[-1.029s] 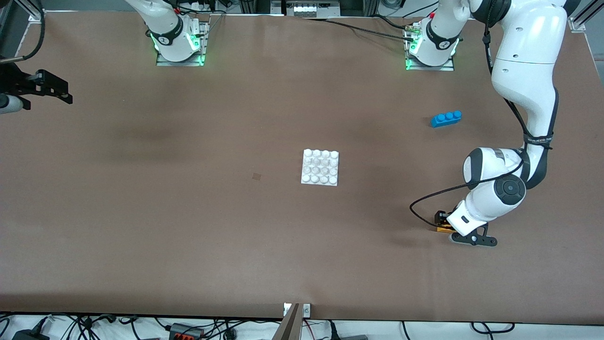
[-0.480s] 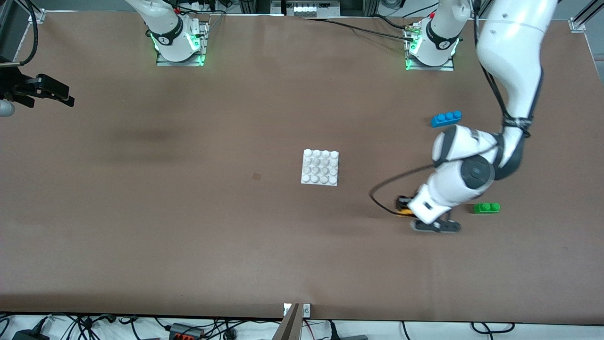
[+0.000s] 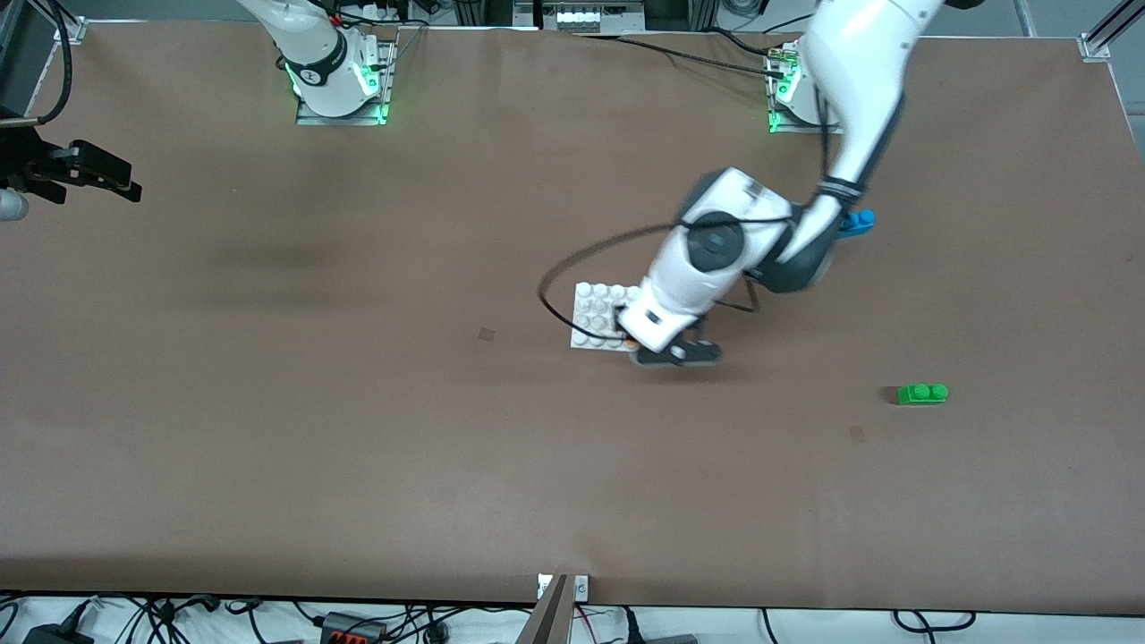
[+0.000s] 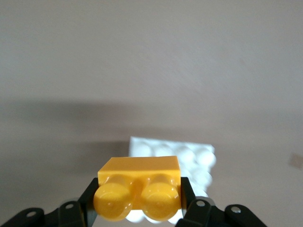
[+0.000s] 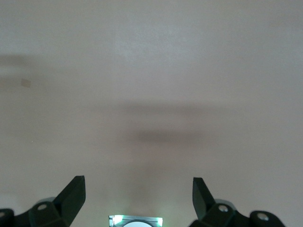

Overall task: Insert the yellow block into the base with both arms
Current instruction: 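Lower the yellow block onto the base studs with the left gripper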

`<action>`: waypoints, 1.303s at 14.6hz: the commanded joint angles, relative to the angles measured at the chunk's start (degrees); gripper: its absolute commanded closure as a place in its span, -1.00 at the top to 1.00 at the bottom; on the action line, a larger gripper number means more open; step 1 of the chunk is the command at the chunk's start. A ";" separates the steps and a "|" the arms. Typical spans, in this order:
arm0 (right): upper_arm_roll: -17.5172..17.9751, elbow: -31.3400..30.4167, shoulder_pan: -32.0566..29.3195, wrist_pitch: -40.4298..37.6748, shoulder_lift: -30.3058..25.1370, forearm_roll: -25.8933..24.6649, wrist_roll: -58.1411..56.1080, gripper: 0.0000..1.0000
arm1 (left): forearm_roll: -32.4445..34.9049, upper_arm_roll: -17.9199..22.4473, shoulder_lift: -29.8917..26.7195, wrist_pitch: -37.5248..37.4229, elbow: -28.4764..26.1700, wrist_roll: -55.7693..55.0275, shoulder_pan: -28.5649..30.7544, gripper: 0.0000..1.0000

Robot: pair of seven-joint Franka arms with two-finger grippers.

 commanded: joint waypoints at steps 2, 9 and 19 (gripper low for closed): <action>0.13 -0.21 -0.56 -0.50 -0.14 1.09 0.99 1.00 | 2.03 0.44 2.07 1.10 -0.10 -0.70 -3.30 -0.07; 0.13 -0.21 -0.57 -0.50 -0.14 1.00 0.99 1.00 | 6.26 0.44 4.01 1.19 -0.72 -1.32 -4.71 -0.07; 0.13 -0.21 -0.22 -0.76 -0.23 0.92 0.91 1.00 | 10.31 0.44 -0.29 10.74 -9.92 -10.29 -6.13 -0.09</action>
